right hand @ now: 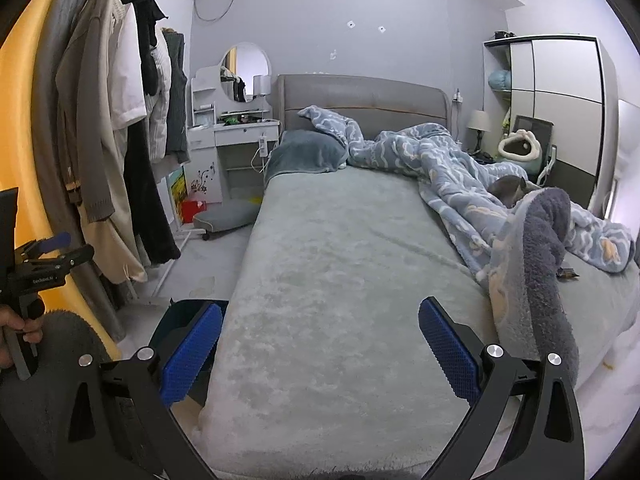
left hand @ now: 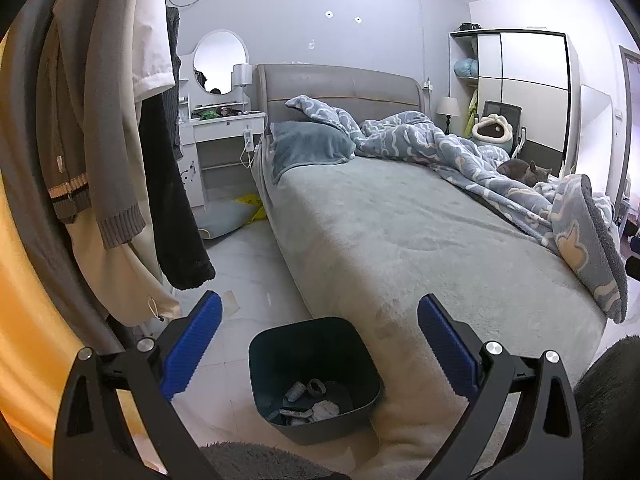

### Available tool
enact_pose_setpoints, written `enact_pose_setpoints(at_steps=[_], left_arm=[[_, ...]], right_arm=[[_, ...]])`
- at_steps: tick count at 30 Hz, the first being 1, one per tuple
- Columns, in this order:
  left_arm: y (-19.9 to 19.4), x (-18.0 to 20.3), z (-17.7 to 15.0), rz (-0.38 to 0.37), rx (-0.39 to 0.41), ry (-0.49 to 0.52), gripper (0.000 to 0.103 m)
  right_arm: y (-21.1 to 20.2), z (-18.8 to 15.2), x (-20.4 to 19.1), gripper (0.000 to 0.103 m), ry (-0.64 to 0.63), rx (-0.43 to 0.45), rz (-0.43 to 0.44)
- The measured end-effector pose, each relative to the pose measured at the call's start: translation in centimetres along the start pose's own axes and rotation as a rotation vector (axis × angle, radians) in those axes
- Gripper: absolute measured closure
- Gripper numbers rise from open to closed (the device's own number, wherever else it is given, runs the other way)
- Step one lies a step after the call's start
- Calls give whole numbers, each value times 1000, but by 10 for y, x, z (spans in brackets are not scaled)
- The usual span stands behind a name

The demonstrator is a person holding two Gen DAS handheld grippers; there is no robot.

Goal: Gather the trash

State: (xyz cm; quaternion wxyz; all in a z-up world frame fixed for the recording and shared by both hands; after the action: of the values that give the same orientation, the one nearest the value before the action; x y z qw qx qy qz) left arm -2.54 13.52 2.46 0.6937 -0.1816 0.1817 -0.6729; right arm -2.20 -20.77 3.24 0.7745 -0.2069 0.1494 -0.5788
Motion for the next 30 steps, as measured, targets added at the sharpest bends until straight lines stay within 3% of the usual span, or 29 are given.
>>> enact_pose_setpoints(at_steps=[22, 30], left_arm=[[5, -25, -3, -41, -33, -141, 3], [5, -22, -2, -33, -31, -110, 3]], right_arm=[[6, 1, -12, 3, -60, -27, -6], [6, 1, -12, 3, -58, -28, -5]])
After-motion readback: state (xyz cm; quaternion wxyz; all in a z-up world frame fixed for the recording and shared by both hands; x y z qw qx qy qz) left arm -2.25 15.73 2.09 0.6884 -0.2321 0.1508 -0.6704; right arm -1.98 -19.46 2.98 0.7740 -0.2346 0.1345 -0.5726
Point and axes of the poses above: each gripper's, at about its wrist camera, not at the fingertips, and y roughly the way its jaws point, x to its right, z to its top, the point moved 2 cm from there along y, roughly the way its jaws point, and after that the axes turned 3 degrees about -x, right-handed, at the moved point
